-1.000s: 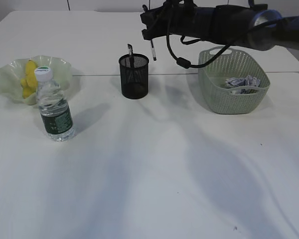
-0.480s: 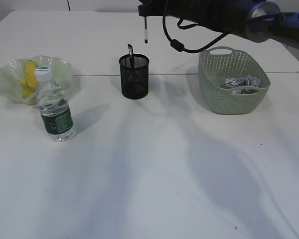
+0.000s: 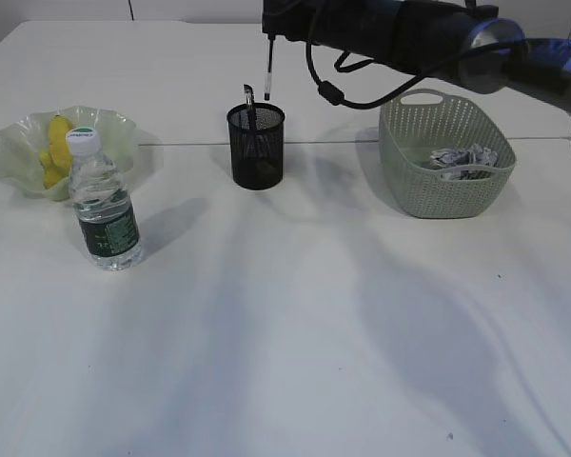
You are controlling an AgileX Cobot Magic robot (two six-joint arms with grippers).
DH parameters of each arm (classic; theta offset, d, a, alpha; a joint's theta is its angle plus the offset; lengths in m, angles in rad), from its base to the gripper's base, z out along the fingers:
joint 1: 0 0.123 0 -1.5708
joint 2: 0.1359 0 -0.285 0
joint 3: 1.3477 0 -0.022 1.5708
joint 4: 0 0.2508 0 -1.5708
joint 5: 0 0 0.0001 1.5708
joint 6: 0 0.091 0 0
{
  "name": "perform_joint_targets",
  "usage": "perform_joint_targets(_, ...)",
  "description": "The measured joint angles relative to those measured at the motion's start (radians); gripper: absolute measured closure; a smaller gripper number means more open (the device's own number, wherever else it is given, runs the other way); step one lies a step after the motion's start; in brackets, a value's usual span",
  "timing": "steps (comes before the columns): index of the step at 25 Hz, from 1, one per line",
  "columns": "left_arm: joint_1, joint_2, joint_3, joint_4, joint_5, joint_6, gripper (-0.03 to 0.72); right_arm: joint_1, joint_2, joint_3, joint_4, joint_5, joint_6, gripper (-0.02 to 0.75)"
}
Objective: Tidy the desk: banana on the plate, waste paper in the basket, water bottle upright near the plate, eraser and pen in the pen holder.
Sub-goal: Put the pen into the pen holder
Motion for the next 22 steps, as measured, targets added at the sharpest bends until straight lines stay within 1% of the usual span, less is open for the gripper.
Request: perform_joint_targets(22, 0.000, 0.033, 0.000, 0.000, -0.023, 0.000, 0.402, 0.000, 0.100, 0.000, 0.002, -0.023, 0.001, 0.640)
